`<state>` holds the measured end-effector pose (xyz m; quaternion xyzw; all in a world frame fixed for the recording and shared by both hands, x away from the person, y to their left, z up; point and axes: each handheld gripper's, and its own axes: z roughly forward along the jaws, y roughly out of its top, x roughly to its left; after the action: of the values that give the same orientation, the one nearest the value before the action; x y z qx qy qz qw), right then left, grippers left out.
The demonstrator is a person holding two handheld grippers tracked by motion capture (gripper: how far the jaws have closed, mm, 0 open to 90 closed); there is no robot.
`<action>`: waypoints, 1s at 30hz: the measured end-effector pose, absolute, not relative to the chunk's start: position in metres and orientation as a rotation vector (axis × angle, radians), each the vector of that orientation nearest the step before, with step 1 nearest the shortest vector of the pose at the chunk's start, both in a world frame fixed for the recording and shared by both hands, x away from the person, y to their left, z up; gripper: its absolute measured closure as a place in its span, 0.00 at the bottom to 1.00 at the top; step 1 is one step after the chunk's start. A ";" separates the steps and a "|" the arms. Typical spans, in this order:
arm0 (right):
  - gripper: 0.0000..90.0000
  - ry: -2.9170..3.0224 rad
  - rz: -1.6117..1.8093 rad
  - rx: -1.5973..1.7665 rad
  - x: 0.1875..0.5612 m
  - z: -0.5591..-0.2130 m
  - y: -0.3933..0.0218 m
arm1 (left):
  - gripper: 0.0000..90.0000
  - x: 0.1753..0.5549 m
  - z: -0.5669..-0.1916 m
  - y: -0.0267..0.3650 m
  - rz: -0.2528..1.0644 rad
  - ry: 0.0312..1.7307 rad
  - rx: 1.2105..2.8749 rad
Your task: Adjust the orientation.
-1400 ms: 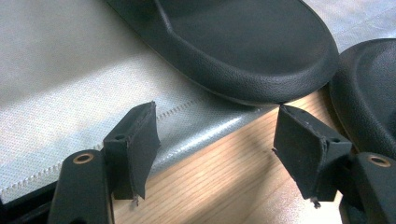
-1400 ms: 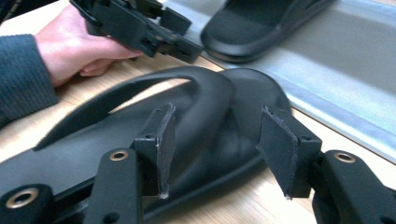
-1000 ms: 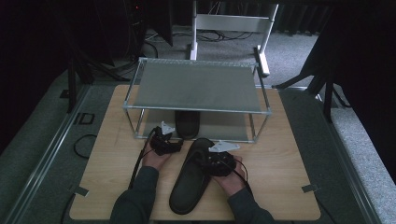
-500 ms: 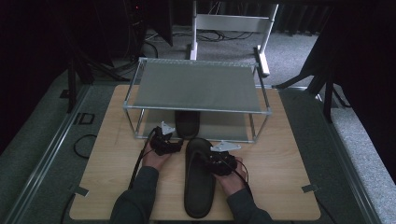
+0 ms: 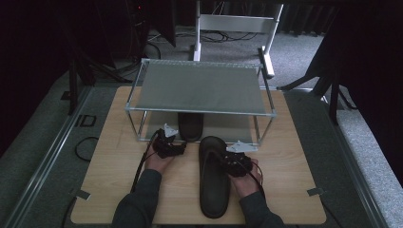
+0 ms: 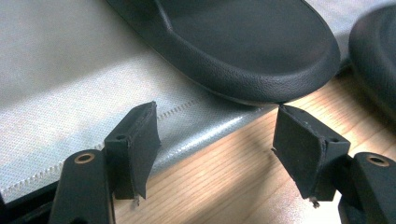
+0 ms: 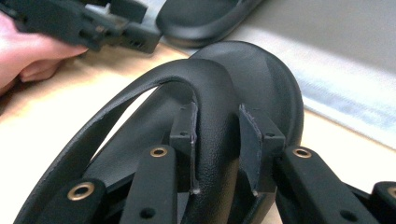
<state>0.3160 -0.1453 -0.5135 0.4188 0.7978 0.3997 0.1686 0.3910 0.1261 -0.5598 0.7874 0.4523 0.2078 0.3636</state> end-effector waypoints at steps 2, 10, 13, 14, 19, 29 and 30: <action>0.76 2.256 1.145 1.178 0.321 -0.511 -0.149 | 0.35 0.391 -0.560 0.126 0.534 1.164 2.026; 0.76 2.223 1.146 1.169 0.348 -0.506 -0.156 | 0.35 0.391 -0.560 0.126 0.535 1.164 2.026; 0.76 2.213 1.144 1.158 0.358 -0.504 -0.157 | 0.35 0.391 -0.560 0.126 0.535 1.164 2.025; 0.76 2.210 1.141 1.158 0.361 -0.504 -0.157 | 0.35 0.391 -0.560 0.126 0.535 1.164 2.025; 0.75 2.185 1.152 1.139 0.372 -0.502 -0.152 | 0.35 0.391 -0.560 0.126 0.535 1.164 2.026; 0.75 2.147 1.149 1.175 0.386 -0.510 -0.147 | 0.36 0.391 -0.560 0.126 0.537 1.166 2.024; 0.75 2.143 1.148 1.176 0.387 -0.510 -0.147 | 0.36 0.391 -0.560 0.126 0.538 1.166 2.024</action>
<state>0.3871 -0.1466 -0.5099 0.4249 0.7743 0.4148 0.2188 0.3909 0.1260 -0.5598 0.7866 0.4530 0.2089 0.3637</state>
